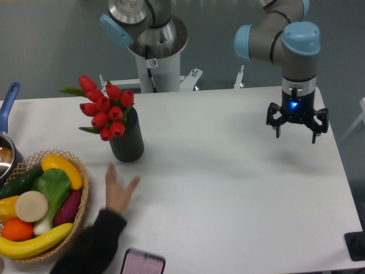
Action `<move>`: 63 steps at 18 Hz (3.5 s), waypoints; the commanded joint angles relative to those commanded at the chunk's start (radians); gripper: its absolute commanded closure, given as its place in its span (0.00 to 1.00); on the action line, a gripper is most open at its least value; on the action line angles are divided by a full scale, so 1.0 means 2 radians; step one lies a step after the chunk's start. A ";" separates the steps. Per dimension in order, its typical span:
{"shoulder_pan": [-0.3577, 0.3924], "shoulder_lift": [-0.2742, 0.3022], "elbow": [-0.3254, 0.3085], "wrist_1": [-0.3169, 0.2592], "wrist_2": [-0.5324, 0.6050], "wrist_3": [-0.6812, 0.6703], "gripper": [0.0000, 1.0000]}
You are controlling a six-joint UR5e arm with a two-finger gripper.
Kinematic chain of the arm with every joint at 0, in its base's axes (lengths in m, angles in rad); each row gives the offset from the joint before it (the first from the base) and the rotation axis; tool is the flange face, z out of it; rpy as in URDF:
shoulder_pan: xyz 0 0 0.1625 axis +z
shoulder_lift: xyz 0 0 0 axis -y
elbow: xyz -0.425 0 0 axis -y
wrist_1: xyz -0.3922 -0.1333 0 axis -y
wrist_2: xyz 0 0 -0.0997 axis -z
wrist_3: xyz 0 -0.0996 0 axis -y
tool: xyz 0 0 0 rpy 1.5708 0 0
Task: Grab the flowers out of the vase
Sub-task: 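Move the open gripper toward the red tulips in the black vase, then lower the gripper onto the tulip stems and close it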
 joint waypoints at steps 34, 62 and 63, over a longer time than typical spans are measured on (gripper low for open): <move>-0.005 0.228 -0.269 0.002 -0.506 -0.035 0.00; -0.110 0.223 -0.302 0.002 -0.533 -0.005 0.49; -0.110 0.220 -0.300 0.001 -0.532 -0.005 0.77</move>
